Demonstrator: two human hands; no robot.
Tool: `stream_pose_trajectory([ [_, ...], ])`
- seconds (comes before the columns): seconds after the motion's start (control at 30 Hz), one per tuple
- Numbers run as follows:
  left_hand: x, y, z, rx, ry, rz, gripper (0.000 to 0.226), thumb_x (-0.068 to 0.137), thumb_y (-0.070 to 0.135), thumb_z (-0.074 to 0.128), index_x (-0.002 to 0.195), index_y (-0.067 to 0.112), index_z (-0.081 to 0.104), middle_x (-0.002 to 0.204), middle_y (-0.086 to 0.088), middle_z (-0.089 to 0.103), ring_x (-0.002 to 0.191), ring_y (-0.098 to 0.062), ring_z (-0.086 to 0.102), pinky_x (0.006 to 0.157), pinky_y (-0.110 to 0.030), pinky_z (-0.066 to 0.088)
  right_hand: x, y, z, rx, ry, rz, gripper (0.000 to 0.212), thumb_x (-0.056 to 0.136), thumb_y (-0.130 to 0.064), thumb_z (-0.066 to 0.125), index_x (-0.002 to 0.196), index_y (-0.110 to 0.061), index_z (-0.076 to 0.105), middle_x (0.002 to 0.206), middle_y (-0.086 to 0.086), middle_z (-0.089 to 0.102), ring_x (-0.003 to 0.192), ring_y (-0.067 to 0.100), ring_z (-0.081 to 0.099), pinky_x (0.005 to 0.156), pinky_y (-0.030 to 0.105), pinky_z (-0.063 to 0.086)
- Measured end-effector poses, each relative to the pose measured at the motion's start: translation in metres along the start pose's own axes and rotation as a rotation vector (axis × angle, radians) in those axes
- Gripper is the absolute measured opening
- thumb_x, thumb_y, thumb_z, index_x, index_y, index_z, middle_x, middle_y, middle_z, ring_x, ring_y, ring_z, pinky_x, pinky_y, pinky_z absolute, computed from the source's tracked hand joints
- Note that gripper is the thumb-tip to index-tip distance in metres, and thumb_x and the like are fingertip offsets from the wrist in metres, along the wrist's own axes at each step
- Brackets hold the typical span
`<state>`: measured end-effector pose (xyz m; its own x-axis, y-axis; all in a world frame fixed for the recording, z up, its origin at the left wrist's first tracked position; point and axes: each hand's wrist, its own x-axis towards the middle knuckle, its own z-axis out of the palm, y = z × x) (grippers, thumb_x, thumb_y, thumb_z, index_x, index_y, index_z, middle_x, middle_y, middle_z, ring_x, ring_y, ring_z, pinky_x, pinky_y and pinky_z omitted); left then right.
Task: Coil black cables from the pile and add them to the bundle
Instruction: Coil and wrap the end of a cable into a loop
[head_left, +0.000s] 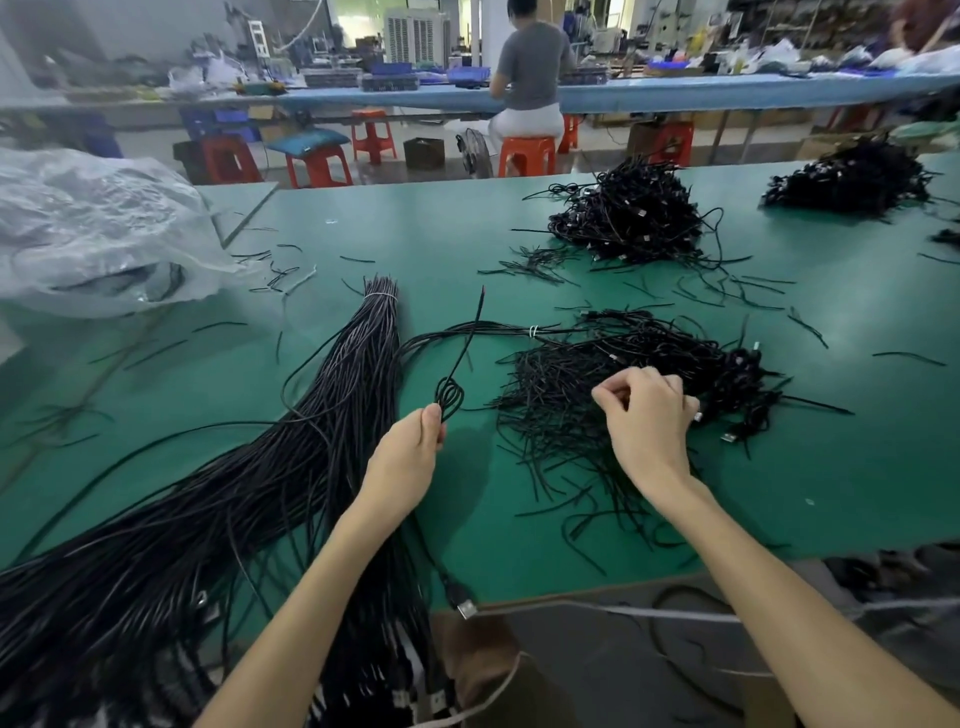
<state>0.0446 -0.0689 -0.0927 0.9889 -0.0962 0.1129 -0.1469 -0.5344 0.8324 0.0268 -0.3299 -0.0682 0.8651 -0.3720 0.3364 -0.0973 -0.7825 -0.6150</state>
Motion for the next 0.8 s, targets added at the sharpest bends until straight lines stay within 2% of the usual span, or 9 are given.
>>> stream_pose_trajectory([
  [0.13,0.001,-0.002,0.0,0.009,-0.017,0.005,0.047,0.111,0.043,0.028,0.074,0.019,0.045,0.068,0.004,0.043,0.063,-0.02,0.04,0.065,-0.041,0.034,0.002,-0.012,0.001,0.217,0.026,-0.034,0.01,0.102,-0.022,0.06,0.092,-0.023,0.06,0.093,-0.011,0.062,0.102,0.018,0.05,0.092,0.034,0.025],
  [0.23,0.002,-0.002,0.001,-0.005,-0.013,-0.003,0.047,0.111,0.042,0.028,0.074,0.019,0.044,0.068,0.004,0.042,0.063,-0.02,0.039,0.065,-0.042,0.033,0.002,-0.019,0.003,0.37,0.01,-0.037,0.012,0.103,-0.017,0.057,0.094,-0.022,0.061,0.084,-0.009,0.067,0.091,0.018,0.061,0.092,0.04,0.046],
  [0.3,0.001,-0.001,0.001,-0.001,-0.007,0.0,0.047,0.112,0.042,0.029,0.072,0.021,0.043,0.065,0.007,0.041,0.061,-0.019,0.038,0.065,-0.042,0.033,0.003,-0.022,0.005,0.364,-0.018,-0.062,0.012,0.103,-0.013,0.058,0.096,-0.021,0.064,0.082,-0.009,0.068,0.082,0.014,0.065,0.083,0.042,0.056],
  [0.4,0.0,-0.002,0.001,0.005,0.0,-0.008,0.047,0.111,0.043,0.029,0.072,0.021,0.045,0.063,0.009,0.041,0.06,-0.017,0.038,0.065,-0.041,0.034,0.005,-0.023,0.008,0.275,-0.063,-0.105,0.011,0.101,-0.013,0.06,0.101,-0.019,0.069,0.08,-0.011,0.07,0.068,0.009,0.065,0.073,0.043,0.059],
  [0.5,0.0,-0.002,0.001,0.0,-0.004,-0.012,0.047,0.111,0.043,0.029,0.073,0.021,0.045,0.064,0.009,0.041,0.06,-0.018,0.038,0.065,-0.042,0.034,0.009,-0.02,0.011,0.171,-0.068,-0.129,0.011,0.102,-0.017,0.06,0.098,-0.021,0.07,0.083,-0.005,0.071,0.087,0.017,0.065,0.08,0.042,0.055],
  [0.57,0.0,-0.003,0.001,0.0,-0.005,-0.013,0.047,0.111,0.043,0.029,0.073,0.021,0.046,0.064,0.009,0.042,0.06,-0.017,0.038,0.065,-0.042,0.034,0.009,-0.021,0.008,0.125,-0.012,-0.135,0.012,0.102,-0.018,0.059,0.098,-0.021,0.07,0.084,-0.003,0.07,0.098,0.022,0.059,0.087,0.043,0.05],
  [0.63,0.0,-0.003,0.002,0.0,-0.005,-0.007,0.047,0.111,0.043,0.029,0.072,0.021,0.044,0.065,0.007,0.042,0.061,-0.019,0.039,0.065,-0.042,0.034,0.007,-0.029,0.004,0.26,0.057,-0.129,0.012,0.101,-0.017,0.061,0.1,-0.019,0.072,0.08,-0.008,0.071,0.1,0.02,0.055,0.092,0.044,0.046],
  [0.7,0.001,-0.003,0.002,0.019,-0.002,-0.003,0.047,0.111,0.043,0.028,0.072,0.021,0.041,0.067,0.003,0.043,0.063,-0.022,0.039,0.065,-0.042,0.035,0.002,-0.043,0.0,0.418,0.079,-0.118,0.012,0.1,-0.019,0.063,0.102,-0.02,0.075,0.076,-0.014,0.072,0.098,0.018,0.057,0.092,0.039,0.046],
  [0.8,0.001,-0.004,0.002,0.043,0.008,-0.008,0.048,0.111,0.045,0.027,0.072,0.021,0.042,0.067,0.003,0.044,0.063,-0.022,0.04,0.066,-0.039,0.036,-0.007,-0.068,0.0,0.647,-0.03,-0.079,0.01,0.099,-0.017,0.066,0.102,-0.019,0.075,0.077,-0.011,0.075,0.077,0.013,0.067,0.077,0.027,0.054],
])
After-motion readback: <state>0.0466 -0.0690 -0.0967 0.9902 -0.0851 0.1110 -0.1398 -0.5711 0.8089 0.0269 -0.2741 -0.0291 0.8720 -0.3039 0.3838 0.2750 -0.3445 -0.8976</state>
